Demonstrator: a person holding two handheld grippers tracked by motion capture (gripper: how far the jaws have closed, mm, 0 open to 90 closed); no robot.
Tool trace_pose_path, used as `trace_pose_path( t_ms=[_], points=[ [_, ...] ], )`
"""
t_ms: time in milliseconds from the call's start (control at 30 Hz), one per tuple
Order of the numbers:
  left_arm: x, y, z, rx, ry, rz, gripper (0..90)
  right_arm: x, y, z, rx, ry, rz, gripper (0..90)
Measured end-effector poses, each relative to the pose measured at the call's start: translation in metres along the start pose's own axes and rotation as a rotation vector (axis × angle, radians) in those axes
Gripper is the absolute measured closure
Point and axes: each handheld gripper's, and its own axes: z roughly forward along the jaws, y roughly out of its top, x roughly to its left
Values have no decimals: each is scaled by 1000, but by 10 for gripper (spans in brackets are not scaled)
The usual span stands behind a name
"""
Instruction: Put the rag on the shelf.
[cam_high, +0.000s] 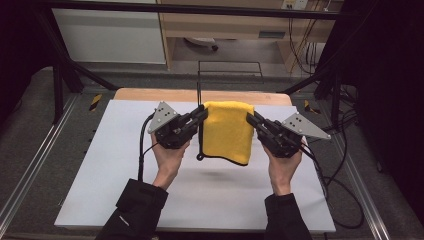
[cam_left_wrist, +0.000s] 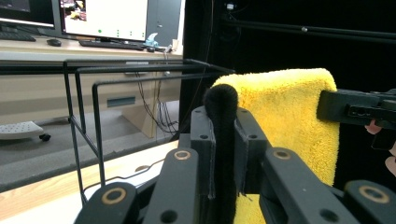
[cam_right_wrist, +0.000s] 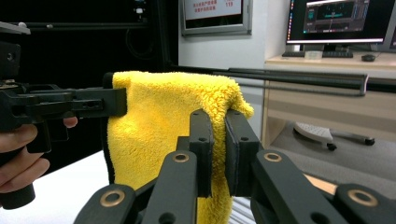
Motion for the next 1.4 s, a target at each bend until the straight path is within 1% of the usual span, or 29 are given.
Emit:
trace_pose_path(
  t_ms=[100,233,300,400,433,1033,1400],
  points=[
    [1,5,0,-16,0,-6,797,0,6,2,-7,1,-8,829],
    [2,12,0,-26,9,4,797,1,13,4,-16,-2,-17,829],
    [3,15,1,-36,10,2,797,1,16,6,-22,-2,-24,829],
    [3,19,1,-51,12,5,797,0,21,7,-34,-1,-22,829],
    [2,21,1,-55,13,0,797,0,22,8,-37,-2,-24,829],
    [3,45,6,-100,18,26,796,-4,48,13,-74,-15,-51,829],
    [3,60,11,-128,21,30,796,-7,61,16,-96,-21,-56,829]
  ],
)
